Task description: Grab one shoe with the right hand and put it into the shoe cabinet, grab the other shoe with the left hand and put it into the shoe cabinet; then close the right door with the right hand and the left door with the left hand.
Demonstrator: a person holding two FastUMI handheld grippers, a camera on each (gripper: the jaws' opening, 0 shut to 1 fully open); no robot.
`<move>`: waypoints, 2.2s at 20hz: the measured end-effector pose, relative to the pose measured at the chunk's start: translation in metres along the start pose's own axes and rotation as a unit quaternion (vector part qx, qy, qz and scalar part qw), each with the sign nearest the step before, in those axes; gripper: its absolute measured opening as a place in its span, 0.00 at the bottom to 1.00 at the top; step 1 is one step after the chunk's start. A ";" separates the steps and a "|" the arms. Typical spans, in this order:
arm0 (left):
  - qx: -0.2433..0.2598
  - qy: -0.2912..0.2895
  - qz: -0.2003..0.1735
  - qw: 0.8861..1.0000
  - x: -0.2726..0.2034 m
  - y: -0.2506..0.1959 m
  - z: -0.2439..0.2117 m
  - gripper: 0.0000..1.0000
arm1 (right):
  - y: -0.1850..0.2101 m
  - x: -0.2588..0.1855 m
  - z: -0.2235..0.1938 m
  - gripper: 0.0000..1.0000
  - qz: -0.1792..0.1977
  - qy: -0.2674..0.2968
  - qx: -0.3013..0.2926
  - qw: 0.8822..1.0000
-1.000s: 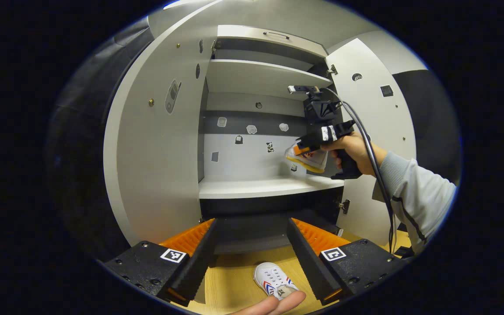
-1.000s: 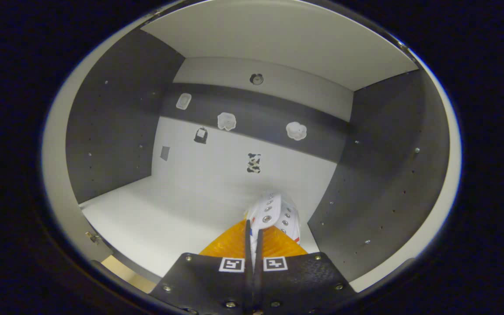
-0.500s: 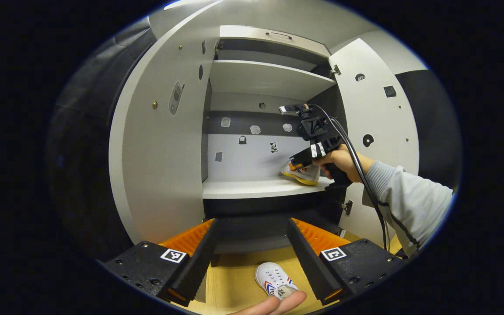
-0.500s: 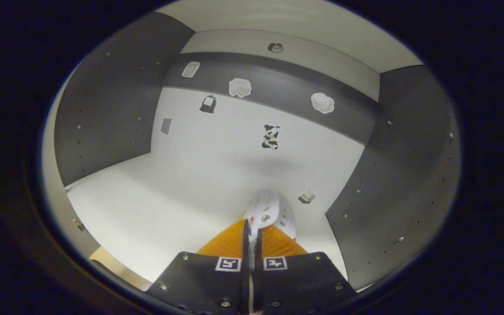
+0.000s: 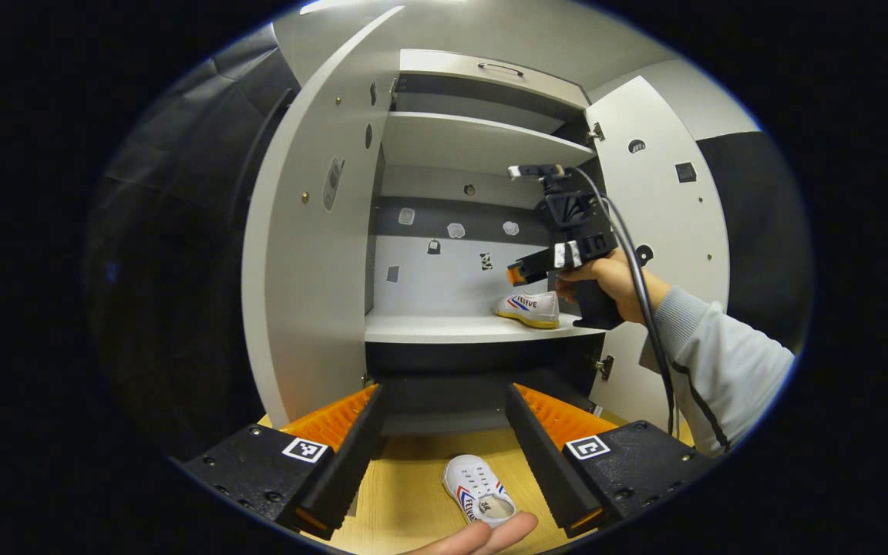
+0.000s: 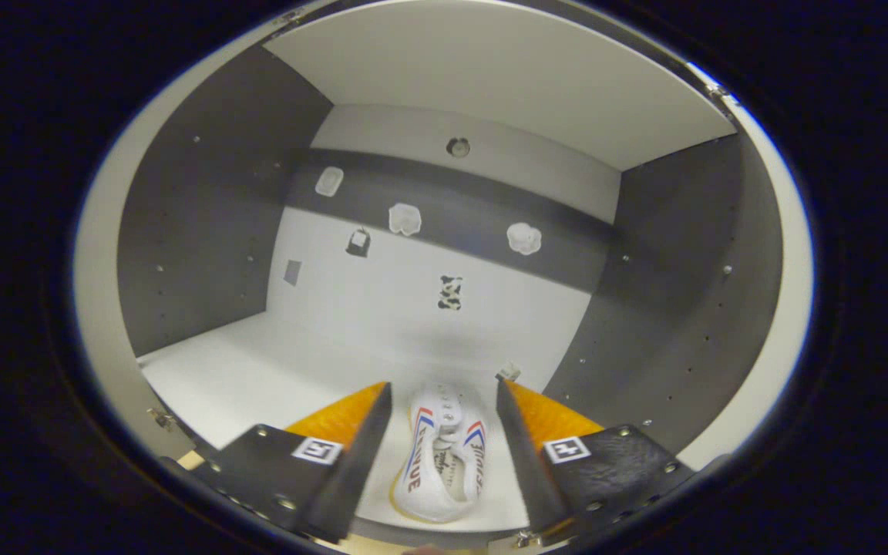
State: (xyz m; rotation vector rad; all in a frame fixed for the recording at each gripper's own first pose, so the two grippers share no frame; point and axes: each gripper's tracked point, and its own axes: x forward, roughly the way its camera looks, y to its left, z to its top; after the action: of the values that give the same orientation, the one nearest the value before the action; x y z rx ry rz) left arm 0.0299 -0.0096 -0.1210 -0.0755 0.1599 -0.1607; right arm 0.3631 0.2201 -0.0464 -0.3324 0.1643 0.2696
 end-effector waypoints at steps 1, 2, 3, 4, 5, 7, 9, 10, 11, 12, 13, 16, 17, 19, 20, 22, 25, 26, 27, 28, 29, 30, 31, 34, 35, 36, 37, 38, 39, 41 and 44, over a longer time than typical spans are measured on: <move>0.003 -0.001 0.001 1.000 -0.005 0.000 -0.001 0.96 | -0.002 -0.017 0.001 0.99 -0.005 -0.009 0.001 1.000; 0.006 -0.003 0.003 1.000 -0.008 0.000 -0.002 0.96 | -0.005 -0.034 0.001 0.99 -0.013 -0.016 0.001 1.000; 0.008 -0.003 0.003 1.000 -0.012 0.001 -0.004 0.96 | -0.005 -0.052 0.002 0.98 -0.018 -0.024 0.006 1.000; 0.008 -0.005 0.005 1.000 -0.016 0.002 -0.004 0.96 | -0.002 -0.068 0.002 0.98 -0.020 -0.031 0.015 0.999; 0.005 -0.004 0.008 1.000 -0.019 0.004 -0.006 0.96 | -0.001 -0.085 0.000 0.98 -0.022 -0.035 0.023 0.999; -0.004 -0.001 0.007 1.000 -0.026 0.004 -0.008 0.97 | -0.005 -0.120 0.000 0.99 -0.032 -0.046 0.034 0.998; -0.005 -0.003 0.008 1.000 -0.030 0.005 -0.007 0.98 | -0.006 -0.158 0.006 0.99 -0.033 -0.069 0.044 0.996; -0.004 -0.002 0.007 1.000 -0.032 0.005 -0.008 0.98 | -0.008 -0.177 0.006 0.99 -0.036 -0.078 0.047 0.995; -0.005 0.000 0.005 1.000 -0.032 0.004 -0.010 0.97 | -0.014 -0.196 0.006 0.99 -0.046 -0.085 0.049 0.994; -0.008 0.003 0.005 1.000 -0.032 0.003 -0.012 0.97 | -0.019 -0.214 0.006 0.98 -0.059 -0.096 0.054 0.992; -0.011 0.008 0.005 1.000 -0.031 0.003 -0.017 0.97 | -0.022 -0.231 0.008 0.98 -0.065 -0.107 0.056 0.991; -0.020 0.023 0.008 1.000 -0.022 -0.001 -0.033 0.97 | -0.016 -0.281 0.005 0.99 -0.059 -0.129 0.053 0.989; -0.019 0.035 0.006 0.999 -0.019 -0.004 -0.044 0.97 | -0.014 -0.293 0.001 0.97 -0.057 -0.131 0.054 0.988; -0.019 0.058 -0.002 0.998 -0.011 -0.013 -0.064 0.98 | -0.013 -0.314 -0.016 0.98 -0.059 -0.121 0.066 0.989; -0.016 0.070 -0.005 0.997 -0.006 -0.016 -0.076 0.98 | -0.015 -0.321 -0.026 0.98 -0.062 -0.115 0.071 0.989; -0.007 0.096 -0.005 0.995 0.004 -0.019 -0.105 0.98 | -0.011 -0.334 -0.042 0.98 -0.063 -0.110 0.080 0.989; -0.001 0.126 -0.010 0.992 0.017 -0.020 -0.148 0.98 | -0.008 -0.347 -0.064 0.98 -0.057 -0.105 0.109 0.987; -0.001 0.131 -0.007 0.991 0.023 -0.017 -0.159 0.98 | -0.008 -0.350 -0.068 0.98 -0.054 -0.107 0.119 0.986; 0.000 0.141 -0.003 0.990 0.026 -0.013 -0.174 0.98 | -0.008 -0.353 -0.070 0.98 -0.052 -0.111 0.126 0.984; 0.005 0.144 -0.003 0.990 0.033 -0.012 -0.184 0.98 | -0.010 -0.355 -0.072 0.98 -0.052 -0.114 0.132 0.983; 0.005 0.157 -0.004 0.988 0.038 -0.011 -0.197 0.98 | -0.012 -0.356 -0.072 0.98 -0.053 -0.117 0.135 0.982; -0.001 0.182 -0.008 0.983 0.041 -0.012 -0.213 0.98 | -0.010 -0.357 -0.073 0.98 -0.050 -0.120 0.139 0.982; -0.008 0.211 -0.012 0.977 0.041 -0.014 -0.229 0.98 | -0.006 -0.359 -0.074 0.98 -0.042 -0.120 0.145 0.981; -0.004 0.259 -0.011 0.966 0.055 -0.012 -0.265 0.99 | 0.000 -0.363 -0.076 0.99 -0.028 -0.126 0.138 0.982; 0.000 0.272 -0.010 0.962 0.058 -0.010 -0.277 0.99 | 0.002 -0.364 -0.076 0.99 -0.027 -0.129 0.135 0.982; 0.001 0.287 -0.006 0.958 0.060 -0.008 -0.286 0.99 | 0.003 -0.364 -0.076 0.98 -0.026 -0.133 0.131 0.982; -0.001 0.297 -0.009 0.955 0.063 -0.008 -0.294 0.99 | 0.004 -0.364 -0.077 0.98 -0.026 -0.133 0.128 0.982; -0.001 0.308 -0.014 0.951 0.063 -0.009 -0.300 0.99 | 0.008 -0.364 -0.080 0.98 -0.018 -0.131 0.131 0.983; 0.001 0.311 -0.021 0.950 0.063 -0.010 -0.303 0.99 | 0.016 -0.365 -0.081 0.98 -0.004 -0.129 0.138 0.982; 0.003 0.309 -0.030 0.950 0.066 -0.013 -0.303 0.97 | 0.031 -0.366 -0.079 0.98 0.028 -0.129 0.148 0.980; 0.007 0.338 -0.047 0.940 0.064 -0.019 -0.307 0.95 | 0.037 -0.365 -0.082 0.98 0.033 -0.128 0.128 0.983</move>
State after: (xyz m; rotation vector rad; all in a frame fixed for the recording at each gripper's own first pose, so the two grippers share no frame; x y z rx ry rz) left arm 0.0386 -0.0573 -0.4311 -0.0115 0.8444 -0.2801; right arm -0.0044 0.1403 -0.0603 -0.0356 -0.0434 0.3509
